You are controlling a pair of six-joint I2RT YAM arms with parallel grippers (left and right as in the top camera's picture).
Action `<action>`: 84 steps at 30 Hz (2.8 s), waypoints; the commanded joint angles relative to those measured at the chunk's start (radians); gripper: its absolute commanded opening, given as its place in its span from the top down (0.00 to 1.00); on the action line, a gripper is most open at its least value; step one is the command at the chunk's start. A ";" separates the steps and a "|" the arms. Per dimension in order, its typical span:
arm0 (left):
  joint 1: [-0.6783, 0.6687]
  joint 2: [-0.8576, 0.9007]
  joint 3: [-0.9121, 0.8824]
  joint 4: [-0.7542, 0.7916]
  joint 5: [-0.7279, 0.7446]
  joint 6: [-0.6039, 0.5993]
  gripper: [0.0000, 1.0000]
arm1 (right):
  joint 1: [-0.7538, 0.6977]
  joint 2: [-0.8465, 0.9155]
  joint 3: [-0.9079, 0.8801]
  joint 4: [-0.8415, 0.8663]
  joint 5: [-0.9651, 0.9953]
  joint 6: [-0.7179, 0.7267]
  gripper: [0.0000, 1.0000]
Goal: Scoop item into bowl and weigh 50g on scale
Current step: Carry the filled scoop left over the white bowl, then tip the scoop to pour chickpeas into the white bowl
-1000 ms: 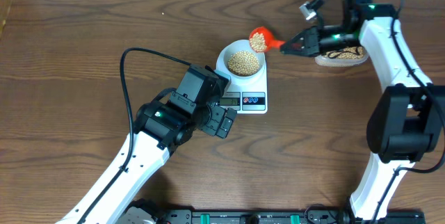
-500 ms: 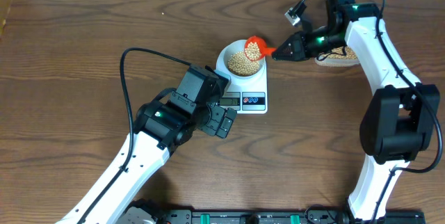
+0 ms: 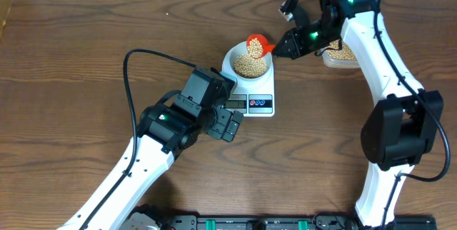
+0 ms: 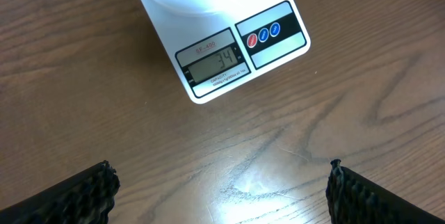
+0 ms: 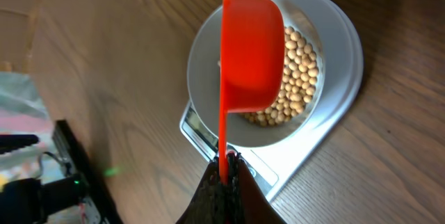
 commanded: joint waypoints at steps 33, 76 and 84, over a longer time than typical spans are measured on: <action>0.003 -0.003 0.006 -0.002 -0.006 -0.001 0.02 | 0.082 0.010 0.066 -0.022 0.214 -0.014 0.99; 0.003 -0.002 0.006 -0.002 -0.006 -0.001 0.02 | 0.128 0.010 0.066 -0.019 0.322 -0.127 0.99; 0.003 -0.002 0.006 -0.002 -0.006 -0.001 0.02 | 0.128 0.010 0.066 -0.017 0.321 -0.127 0.99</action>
